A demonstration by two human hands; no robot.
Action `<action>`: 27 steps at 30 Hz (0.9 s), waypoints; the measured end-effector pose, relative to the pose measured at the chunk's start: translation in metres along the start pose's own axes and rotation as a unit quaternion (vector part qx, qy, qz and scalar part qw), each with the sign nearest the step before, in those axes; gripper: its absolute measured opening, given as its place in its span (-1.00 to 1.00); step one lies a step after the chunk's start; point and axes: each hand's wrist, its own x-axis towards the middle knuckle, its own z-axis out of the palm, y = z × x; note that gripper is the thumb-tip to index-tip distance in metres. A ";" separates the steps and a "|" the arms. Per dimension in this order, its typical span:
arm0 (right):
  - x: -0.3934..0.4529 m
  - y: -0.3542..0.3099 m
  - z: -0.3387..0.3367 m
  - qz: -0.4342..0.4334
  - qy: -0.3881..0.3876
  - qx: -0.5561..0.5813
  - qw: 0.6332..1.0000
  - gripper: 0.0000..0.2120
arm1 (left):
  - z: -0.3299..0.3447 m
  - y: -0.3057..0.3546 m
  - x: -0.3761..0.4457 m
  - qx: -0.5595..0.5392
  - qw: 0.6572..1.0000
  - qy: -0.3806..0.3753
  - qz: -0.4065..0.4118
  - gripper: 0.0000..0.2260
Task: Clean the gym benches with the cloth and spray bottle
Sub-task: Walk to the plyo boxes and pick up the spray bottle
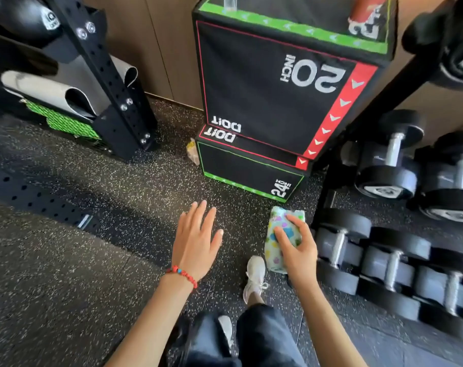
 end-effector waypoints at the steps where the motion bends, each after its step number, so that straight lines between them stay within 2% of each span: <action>1: 0.017 -0.005 0.004 -0.005 -0.003 -0.006 1.000 -0.74 | 0.001 0.001 0.018 0.000 1.000 0.005 -0.003 -0.57; 7: 0.127 -0.049 0.014 -0.040 -0.022 -0.016 0.999 -0.75 | -0.003 0.014 0.131 0.009 1.000 0.017 -0.017 -0.55; 15: 0.250 -0.131 0.032 -0.095 -0.002 -0.007 0.995 -0.75 | -0.033 0.030 0.258 -0.016 0.998 0.058 -0.013 -0.56; 27: 0.382 -0.221 0.129 -0.134 0.033 0.039 0.990 -0.75 | -0.079 -0.028 0.459 -0.049 0.991 0.123 0.027 -0.58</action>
